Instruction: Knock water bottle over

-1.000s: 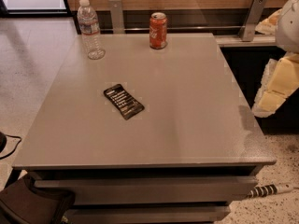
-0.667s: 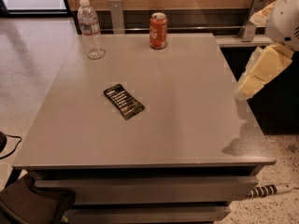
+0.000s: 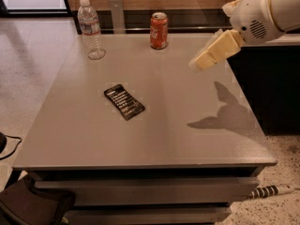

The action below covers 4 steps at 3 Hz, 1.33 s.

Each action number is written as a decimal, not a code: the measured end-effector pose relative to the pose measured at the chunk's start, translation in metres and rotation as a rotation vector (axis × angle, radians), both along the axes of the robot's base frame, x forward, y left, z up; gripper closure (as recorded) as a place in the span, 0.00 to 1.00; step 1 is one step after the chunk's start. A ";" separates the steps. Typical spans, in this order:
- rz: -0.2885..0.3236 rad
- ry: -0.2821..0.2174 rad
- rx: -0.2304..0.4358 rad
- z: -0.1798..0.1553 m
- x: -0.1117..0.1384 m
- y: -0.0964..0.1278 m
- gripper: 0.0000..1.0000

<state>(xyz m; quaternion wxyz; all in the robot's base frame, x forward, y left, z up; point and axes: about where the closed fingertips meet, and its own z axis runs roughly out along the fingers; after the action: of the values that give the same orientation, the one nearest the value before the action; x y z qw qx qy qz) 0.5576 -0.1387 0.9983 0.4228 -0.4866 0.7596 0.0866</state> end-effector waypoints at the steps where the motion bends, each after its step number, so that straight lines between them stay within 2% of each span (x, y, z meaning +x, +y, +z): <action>1: 0.013 -0.039 0.096 0.003 0.017 0.022 0.00; 2: 0.014 -0.045 0.204 0.009 0.029 0.042 0.00; 3: 0.014 -0.045 0.204 0.009 0.029 0.042 0.00; 4: 0.009 -0.061 0.212 0.002 0.045 0.062 0.00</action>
Offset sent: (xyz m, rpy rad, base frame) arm 0.0447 0.0567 0.0114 0.3391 -0.0388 0.0012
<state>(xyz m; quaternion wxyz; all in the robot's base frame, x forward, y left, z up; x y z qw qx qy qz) 0.6027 -0.0767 0.9999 0.4945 -0.4449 0.7307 0.1537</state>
